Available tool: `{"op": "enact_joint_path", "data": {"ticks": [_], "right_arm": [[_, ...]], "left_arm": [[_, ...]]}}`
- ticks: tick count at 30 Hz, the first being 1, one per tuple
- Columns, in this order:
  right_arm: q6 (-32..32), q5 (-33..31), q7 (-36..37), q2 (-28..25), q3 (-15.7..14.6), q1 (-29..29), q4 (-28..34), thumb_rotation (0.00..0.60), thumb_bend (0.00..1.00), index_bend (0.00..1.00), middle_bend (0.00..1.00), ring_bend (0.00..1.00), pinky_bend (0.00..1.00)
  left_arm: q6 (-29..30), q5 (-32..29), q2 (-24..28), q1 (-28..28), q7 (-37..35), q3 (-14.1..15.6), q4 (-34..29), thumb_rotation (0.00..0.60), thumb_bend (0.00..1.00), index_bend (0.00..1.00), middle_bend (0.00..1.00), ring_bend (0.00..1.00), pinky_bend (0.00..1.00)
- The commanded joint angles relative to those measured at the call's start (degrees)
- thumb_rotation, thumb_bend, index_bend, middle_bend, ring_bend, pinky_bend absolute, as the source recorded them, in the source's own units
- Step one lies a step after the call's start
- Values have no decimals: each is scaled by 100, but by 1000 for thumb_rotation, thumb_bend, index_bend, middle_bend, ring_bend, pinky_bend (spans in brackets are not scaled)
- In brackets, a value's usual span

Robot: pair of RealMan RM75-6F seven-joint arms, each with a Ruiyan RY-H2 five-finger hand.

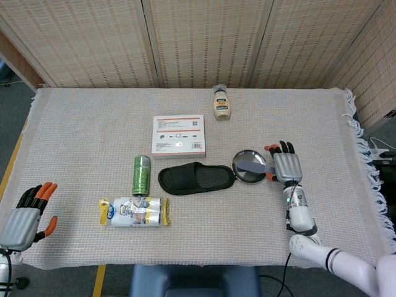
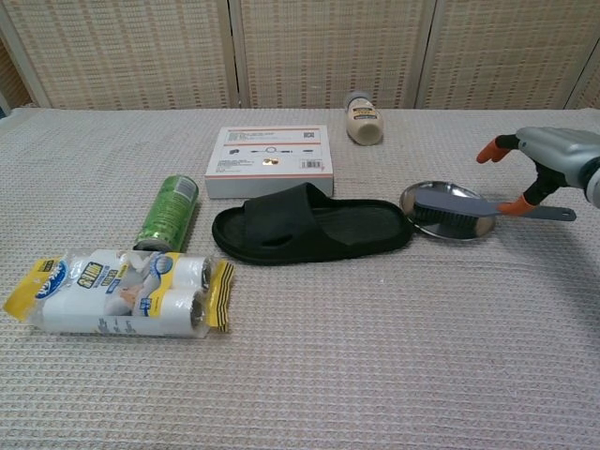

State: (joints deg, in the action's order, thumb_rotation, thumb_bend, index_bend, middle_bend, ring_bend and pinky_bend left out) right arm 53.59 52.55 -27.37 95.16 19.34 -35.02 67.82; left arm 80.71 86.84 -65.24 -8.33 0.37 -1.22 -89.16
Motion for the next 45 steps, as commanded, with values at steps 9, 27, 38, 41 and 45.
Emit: {"op": "enact_joint_path", "data": {"ticks": [9,27,38,41,45], "right_arm": [[-103,-301,-29,297,-23,-289,-203,600,161,252,210,46,39],[-67,-448,78,66,-218,-348,253,600,161,252,210,50,39],[239,-658,22,253,-277,-328,88,600,160,252,219,80,71],[259,-659,7,233,-321,-305,118,600,161,252,222,86,84],[196,-777,-80,262,-321,-352,84,600,161,252,254,116,84]], "left_arm": [[8,-9,77,1,-135,1,-30,600,463,0,0,0,80],[59,-9,126,9,-202,-11,-62,600,462,0,0,0,82],[7,-34,141,-2,-271,3,-35,600,463,0,0,0,86],[14,-27,137,0,-277,6,-27,600,462,0,0,0,86],[6,-22,143,-11,-261,3,-49,600,462,0,0,0,86]]}}
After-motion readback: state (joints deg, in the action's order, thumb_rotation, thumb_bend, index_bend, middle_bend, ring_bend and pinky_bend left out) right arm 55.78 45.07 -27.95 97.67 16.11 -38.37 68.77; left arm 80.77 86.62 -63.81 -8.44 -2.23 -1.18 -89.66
